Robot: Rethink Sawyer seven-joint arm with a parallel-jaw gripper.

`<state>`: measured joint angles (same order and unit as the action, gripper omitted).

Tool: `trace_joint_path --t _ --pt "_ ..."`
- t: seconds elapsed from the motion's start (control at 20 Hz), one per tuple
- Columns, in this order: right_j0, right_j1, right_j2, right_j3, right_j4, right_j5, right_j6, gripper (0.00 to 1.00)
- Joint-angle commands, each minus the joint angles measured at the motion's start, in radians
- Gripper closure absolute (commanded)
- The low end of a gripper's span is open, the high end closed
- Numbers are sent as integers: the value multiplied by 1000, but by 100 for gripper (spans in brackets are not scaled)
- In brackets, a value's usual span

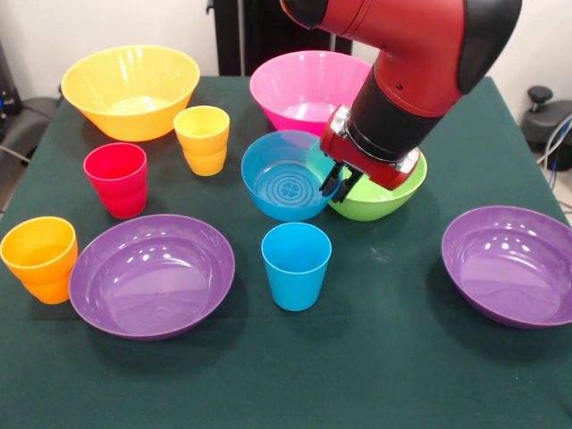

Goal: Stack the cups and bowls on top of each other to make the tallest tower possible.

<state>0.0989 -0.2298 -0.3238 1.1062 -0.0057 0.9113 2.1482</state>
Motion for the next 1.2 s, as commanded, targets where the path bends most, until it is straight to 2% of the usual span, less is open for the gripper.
trace_joint_path --t 0.05,0.35,0.55,0.8,1.2 --pt "-31 -2 145 -35 -49 12 -131 100" --pt "-36 -28 147 -39 -41 79 -138 100" --pt "-38 -52 149 -3 -35 89 -128 100" --pt "-41 -64 150 -31 -31 169 -127 100" --pt "-42 -55 150 -60 -37 220 -116 100"
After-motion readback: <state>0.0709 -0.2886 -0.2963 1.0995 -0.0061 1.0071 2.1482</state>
